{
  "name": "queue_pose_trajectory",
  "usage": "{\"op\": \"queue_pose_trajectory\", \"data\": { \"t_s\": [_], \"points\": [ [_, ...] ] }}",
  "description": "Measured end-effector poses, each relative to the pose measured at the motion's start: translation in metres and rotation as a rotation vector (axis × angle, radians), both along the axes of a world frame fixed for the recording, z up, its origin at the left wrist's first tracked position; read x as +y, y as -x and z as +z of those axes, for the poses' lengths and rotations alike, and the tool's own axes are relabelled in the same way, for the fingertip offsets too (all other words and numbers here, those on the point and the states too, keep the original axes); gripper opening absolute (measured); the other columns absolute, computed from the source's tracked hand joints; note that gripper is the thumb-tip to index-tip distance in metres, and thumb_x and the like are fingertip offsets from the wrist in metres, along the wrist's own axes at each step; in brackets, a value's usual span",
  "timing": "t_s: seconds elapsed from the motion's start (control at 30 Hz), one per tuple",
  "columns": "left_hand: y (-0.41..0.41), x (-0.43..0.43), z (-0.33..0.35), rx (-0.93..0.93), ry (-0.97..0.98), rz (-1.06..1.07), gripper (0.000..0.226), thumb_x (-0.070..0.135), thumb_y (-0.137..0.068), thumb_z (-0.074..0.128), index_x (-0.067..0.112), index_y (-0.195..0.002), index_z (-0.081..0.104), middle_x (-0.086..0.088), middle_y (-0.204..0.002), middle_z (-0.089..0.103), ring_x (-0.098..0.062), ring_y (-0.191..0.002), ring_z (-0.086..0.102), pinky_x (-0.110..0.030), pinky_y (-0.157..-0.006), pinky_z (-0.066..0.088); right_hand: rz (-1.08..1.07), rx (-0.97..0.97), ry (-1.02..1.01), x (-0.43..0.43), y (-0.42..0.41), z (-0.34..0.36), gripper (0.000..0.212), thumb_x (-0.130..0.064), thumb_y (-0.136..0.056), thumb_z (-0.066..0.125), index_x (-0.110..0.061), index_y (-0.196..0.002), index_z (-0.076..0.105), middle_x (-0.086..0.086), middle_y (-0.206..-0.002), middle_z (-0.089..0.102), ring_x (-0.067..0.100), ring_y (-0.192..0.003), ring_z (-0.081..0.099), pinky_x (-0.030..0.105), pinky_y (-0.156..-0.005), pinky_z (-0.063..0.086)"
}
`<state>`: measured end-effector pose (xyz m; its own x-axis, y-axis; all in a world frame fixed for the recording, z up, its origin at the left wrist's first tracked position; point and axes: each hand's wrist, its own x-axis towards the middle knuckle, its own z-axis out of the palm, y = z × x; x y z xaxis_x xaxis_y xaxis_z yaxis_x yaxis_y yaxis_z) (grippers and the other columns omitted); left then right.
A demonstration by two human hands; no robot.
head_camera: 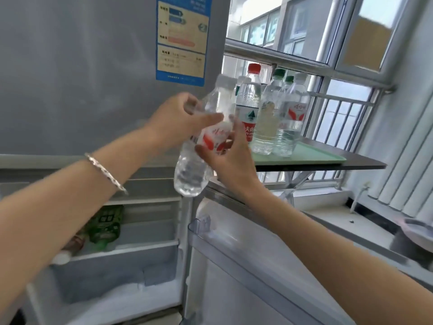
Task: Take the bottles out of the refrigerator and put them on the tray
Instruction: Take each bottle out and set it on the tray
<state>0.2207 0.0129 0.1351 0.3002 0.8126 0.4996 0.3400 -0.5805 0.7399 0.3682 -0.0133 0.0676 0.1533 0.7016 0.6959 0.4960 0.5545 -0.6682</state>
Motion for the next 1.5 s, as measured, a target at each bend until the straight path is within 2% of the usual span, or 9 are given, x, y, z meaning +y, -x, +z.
{"op": "queue_pose_trajectory", "data": {
  "t_s": [0.13, 0.37, 0.57, 0.7, 0.83, 1.0, 1.1, 1.27, 1.5],
  "points": [
    [-0.032, 0.000, 0.025, -0.280, 0.054, -0.120, 0.042, 0.044, -0.084, 0.067, 0.023, -0.116, 0.048, 0.001, -0.110, 0.058, -0.015, -0.097, 0.063, -0.036, -0.082, 0.057, -0.176, 0.055, -0.138, 0.005, -0.032, 0.049, 0.067, -0.027, -0.078, 0.075, -0.014, -0.134, 0.043, -0.011, -0.093, 0.059, 0.001, -0.081, 0.063, 0.015, -0.069, 0.054],
    [-0.090, -0.011, 0.010, -0.134, 0.343, -0.348, 0.051, 0.047, -0.102, 0.033, 0.026, -0.149, 0.030, -0.004, -0.156, 0.030, -0.031, -0.140, 0.035, -0.051, -0.110, 0.038, -0.326, -0.062, -0.137, 0.035, -0.074, 0.064, 0.051, -0.038, -0.082, 0.071, -0.014, -0.123, 0.053, 0.001, -0.101, 0.067, 0.015, -0.084, 0.067, 0.032, -0.076, 0.059],
    [-0.113, 0.000, -0.007, -0.070, 0.382, -0.371, 0.056, 0.050, -0.102, 0.028, 0.029, -0.154, 0.018, -0.001, -0.162, 0.020, -0.028, -0.147, 0.022, -0.052, -0.116, 0.027, -0.359, -0.044, -0.058, 0.048, -0.096, 0.047, 0.049, -0.032, -0.085, 0.067, -0.014, -0.127, 0.049, -0.002, -0.096, 0.064, 0.018, -0.081, 0.065, 0.014, -0.062, 0.044],
    [-0.117, 0.007, -0.010, -0.074, 0.377, -0.373, 0.053, 0.047, -0.103, 0.029, 0.029, -0.152, 0.022, -0.003, -0.160, 0.023, -0.028, -0.146, 0.024, -0.051, -0.112, 0.029, -0.347, -0.095, 0.033, 0.051, -0.101, 0.047, 0.052, -0.029, -0.090, 0.062, -0.012, -0.136, 0.044, 0.002, -0.105, 0.066, 0.023, -0.089, 0.068, 0.038, -0.081, 0.057],
    [-0.107, 0.013, -0.019, -0.025, 0.262, -0.295, 0.053, 0.046, -0.102, 0.035, 0.021, -0.148, 0.035, -0.003, -0.154, 0.037, -0.026, -0.140, 0.036, -0.049, -0.113, 0.034, -0.487, -0.108, -0.025, 0.044, -0.093, 0.041, 0.072, -0.039, -0.090, 0.060, -0.011, -0.148, 0.026, 0.011, -0.139, 0.050, 0.027, -0.126, 0.050, 0.045, -0.109, 0.039],
    [-0.067, 0.017, -0.040, 0.118, 0.015, -0.060, 0.021, 0.031, -0.096, 0.050, 0.015, -0.106, 0.059, -0.003, -0.099, 0.069, -0.017, -0.086, 0.068, -0.027, -0.067, 0.051, -0.407, -0.383, -0.437, 0.027, -0.046, 0.026, 0.028, -0.005, -0.082, 0.053, -0.002, -0.110, 0.058, 0.010, -0.100, 0.062, 0.017, -0.083, 0.057, 0.034, -0.075, 0.053],
    [-0.031, 0.018, -0.059, 0.436, -0.041, 0.010, 0.017, 0.016, -0.093, 0.047, 0.014, -0.082, 0.060, -0.003, -0.082, 0.068, -0.026, -0.086, 0.069, -0.027, -0.066, 0.044, -0.233, -0.580, -0.293, 0.022, -0.003, 0.008, 0.022, -0.009, -0.083, 0.051, -0.007, -0.103, 0.061, 0.004, -0.093, 0.068, 0.018, -0.075, 0.061, 0.028, -0.064, 0.051],
    [0.043, 0.021, -0.108, 0.858, 0.161, 0.046, 0.022, 0.013, -0.096, 0.044, 0.004, -0.092, 0.064, -0.020, -0.102, 0.066, -0.032, -0.092, 0.063, -0.027, -0.068, 0.039, -0.052, -0.797, 0.012, 0.033, 0.068, -0.042, 0.034, -0.017, -0.086, 0.049, -0.015, -0.119, 0.055, 0.006, -0.113, 0.067, 0.031, -0.097, 0.064, 0.041, -0.078, 0.051],
    [0.135, 0.043, -0.204, 0.840, 0.408, 0.191, 0.030, 0.020, -0.098, 0.046, 0.008, -0.122, 0.058, -0.010, -0.128, 0.062, -0.027, -0.116, 0.059, -0.027, -0.093, 0.044, 0.147, -0.985, 0.379, 0.063, 0.140, -0.139, 0.045, -0.019, -0.087, 0.051, -0.014, -0.131, 0.043, 0.016, -0.127, 0.059, 0.038, -0.109, 0.059, 0.043, -0.081, 0.051]
  ]
}}
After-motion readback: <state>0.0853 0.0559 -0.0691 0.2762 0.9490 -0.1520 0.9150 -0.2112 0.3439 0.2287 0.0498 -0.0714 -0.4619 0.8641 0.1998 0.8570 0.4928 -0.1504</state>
